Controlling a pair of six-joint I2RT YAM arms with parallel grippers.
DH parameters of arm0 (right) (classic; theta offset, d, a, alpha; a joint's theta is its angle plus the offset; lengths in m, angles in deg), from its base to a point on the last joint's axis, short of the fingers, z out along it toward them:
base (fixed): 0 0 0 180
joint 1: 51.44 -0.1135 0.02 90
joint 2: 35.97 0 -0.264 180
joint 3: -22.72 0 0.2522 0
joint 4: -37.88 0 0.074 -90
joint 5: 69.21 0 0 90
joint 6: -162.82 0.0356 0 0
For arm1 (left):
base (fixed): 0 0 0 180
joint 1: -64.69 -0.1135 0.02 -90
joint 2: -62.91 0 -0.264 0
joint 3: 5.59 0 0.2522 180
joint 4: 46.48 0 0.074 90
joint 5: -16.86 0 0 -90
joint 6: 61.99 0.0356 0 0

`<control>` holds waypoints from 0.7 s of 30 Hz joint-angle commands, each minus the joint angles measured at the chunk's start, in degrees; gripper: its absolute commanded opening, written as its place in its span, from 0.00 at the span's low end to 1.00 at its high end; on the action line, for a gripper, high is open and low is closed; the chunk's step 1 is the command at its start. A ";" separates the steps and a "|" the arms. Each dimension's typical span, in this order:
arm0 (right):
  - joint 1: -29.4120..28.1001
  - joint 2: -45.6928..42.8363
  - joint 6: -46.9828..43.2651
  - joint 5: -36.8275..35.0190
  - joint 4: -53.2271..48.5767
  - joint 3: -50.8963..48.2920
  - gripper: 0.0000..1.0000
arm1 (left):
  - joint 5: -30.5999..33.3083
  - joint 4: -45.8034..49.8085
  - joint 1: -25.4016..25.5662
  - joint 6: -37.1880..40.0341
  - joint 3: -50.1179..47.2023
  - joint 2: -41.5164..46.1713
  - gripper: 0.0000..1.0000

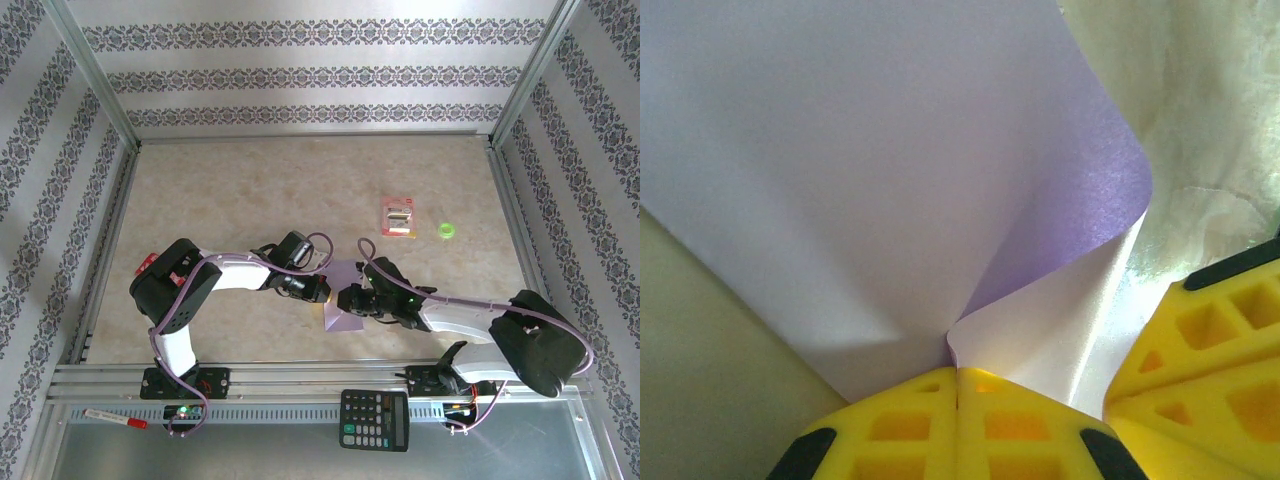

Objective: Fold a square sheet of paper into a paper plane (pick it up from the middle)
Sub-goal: Fold the triangle a second time at the center of the table.

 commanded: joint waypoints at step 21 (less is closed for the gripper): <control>6.63 2.17 -5.94 3.19 -3.90 2.63 0.09 | 6.47 5.61 0.16 2.11 -1.27 -6.13 0.00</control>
